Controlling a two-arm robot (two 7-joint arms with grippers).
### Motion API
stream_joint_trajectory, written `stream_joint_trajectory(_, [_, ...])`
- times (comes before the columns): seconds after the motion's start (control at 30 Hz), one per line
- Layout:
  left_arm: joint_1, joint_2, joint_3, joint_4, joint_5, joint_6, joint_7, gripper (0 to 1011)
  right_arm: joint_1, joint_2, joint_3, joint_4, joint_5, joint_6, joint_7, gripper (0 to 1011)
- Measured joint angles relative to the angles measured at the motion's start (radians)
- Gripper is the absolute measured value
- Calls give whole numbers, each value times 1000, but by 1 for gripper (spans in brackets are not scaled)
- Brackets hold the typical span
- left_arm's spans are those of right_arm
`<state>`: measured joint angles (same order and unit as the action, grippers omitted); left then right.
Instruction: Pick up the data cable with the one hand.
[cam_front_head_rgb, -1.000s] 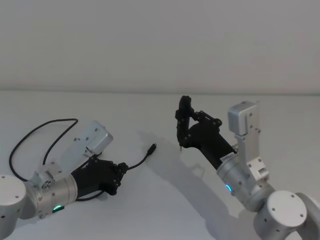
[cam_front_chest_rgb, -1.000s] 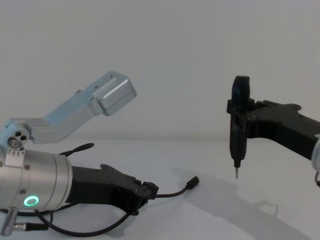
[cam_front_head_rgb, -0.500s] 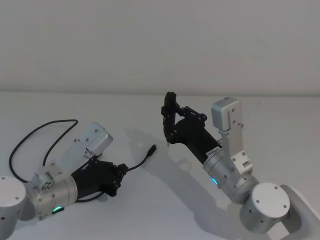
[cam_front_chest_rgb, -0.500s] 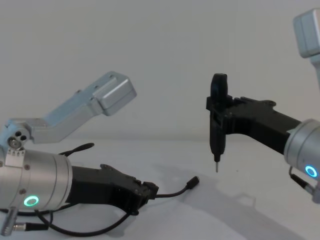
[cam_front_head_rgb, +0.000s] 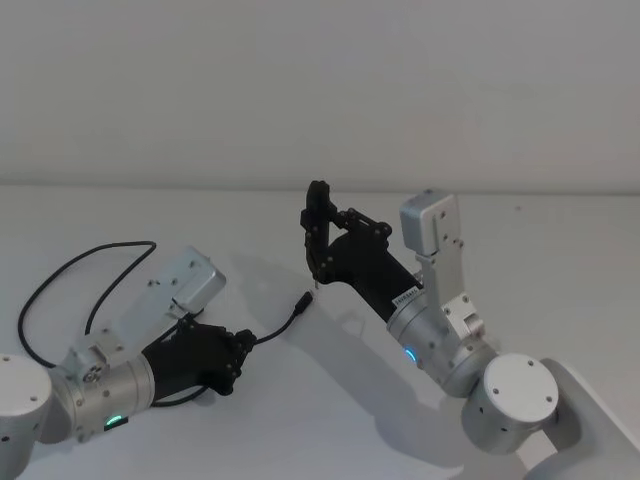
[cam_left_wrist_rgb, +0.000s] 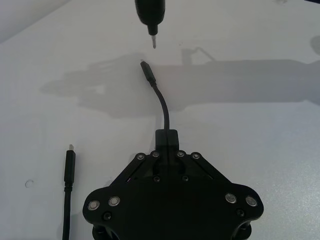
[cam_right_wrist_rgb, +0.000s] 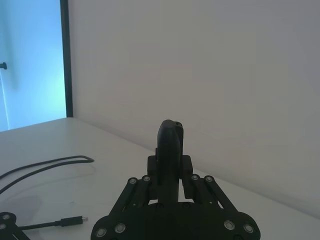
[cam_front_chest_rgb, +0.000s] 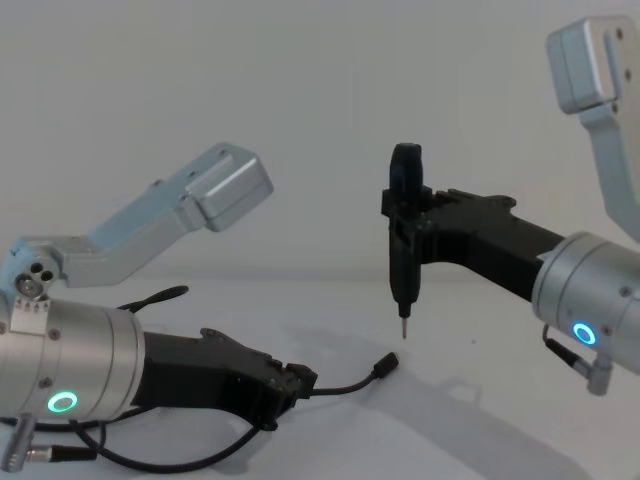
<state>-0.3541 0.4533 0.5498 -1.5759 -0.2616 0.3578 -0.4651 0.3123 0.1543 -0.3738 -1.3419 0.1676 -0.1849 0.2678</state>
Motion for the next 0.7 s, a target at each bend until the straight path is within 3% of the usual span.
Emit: stream_joint_trajectory(0.7, [0,0,0,0,0,0,0,20,52,-28,-4,111,-21,-72,42,274])
